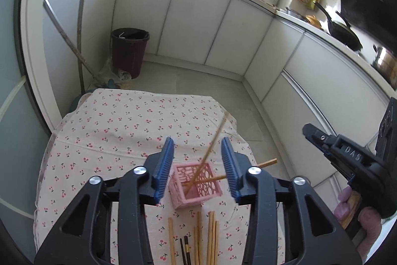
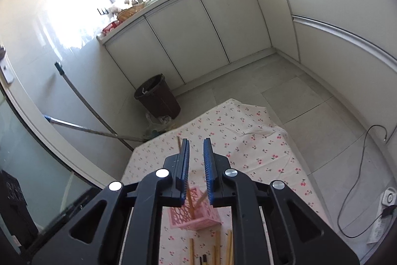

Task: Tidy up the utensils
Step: 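Open the left gripper to drop the chopstick into the pink holder, then lower the left gripper and grasp another wooden chopstick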

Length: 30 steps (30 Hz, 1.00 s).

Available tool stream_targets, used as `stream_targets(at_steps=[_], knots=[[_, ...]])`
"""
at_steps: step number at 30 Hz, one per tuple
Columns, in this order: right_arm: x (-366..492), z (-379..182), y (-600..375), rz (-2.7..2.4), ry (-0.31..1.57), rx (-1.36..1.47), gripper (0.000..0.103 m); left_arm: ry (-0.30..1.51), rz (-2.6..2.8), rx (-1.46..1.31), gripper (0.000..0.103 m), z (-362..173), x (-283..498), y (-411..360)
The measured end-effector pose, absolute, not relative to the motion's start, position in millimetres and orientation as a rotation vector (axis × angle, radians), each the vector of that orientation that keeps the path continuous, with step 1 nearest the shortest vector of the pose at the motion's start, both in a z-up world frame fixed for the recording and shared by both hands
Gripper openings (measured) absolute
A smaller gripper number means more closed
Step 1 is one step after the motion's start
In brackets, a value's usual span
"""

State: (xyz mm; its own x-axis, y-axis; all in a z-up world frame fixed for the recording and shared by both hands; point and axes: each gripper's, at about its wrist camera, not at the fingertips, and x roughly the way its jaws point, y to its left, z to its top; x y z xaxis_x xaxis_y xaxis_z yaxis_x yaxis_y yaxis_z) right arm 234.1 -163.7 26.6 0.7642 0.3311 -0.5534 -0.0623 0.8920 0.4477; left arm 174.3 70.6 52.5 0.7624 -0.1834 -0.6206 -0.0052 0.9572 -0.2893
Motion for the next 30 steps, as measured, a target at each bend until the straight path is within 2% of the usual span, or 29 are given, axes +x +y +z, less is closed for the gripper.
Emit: stream_targets(at_steps=[4, 9, 13, 16, 21, 24, 26, 28, 30], knots=[[217, 15, -159, 0.203, 0.683, 0.365, 0.035, 0.734, -0.102, -0.236, 0.046, 41, 171, 57], [197, 3, -150, 0.188, 0.695, 0.264, 0.036, 0.771, -0.074, -0.185, 0.053, 24, 163, 50], [184, -6, -147, 0.179, 0.706, 0.209, 0.053, 0.789, -0.060, -0.158, 0.059, 16, 155, 47], [174, -14, -147, 0.169, 0.718, 0.168, 0.055, 0.790, -0.046, -0.140, 0.066, 10, 148, 46], [163, -27, -150, 0.151, 0.747, 0.144, 0.060, 0.832, -0.034, -0.136, 0.070, -4, 143, 42], [157, -34, -151, 0.143, 0.767, 0.141, 0.067, 0.848, -0.027, -0.125, 0.073, -11, 138, 40], [153, -40, -152, 0.121, 0.780, 0.127, 0.075, 0.850, -0.016, -0.115, 0.078, -15, 133, 39], [148, -50, -154, 0.099, 0.801, 0.112, 0.080, 0.854, 0.009, -0.108, 0.090, -19, 129, 40], [144, -60, -158, 0.085, 0.829, 0.110, 0.085, 0.867, 0.031, -0.116, 0.094, -26, 126, 44]])
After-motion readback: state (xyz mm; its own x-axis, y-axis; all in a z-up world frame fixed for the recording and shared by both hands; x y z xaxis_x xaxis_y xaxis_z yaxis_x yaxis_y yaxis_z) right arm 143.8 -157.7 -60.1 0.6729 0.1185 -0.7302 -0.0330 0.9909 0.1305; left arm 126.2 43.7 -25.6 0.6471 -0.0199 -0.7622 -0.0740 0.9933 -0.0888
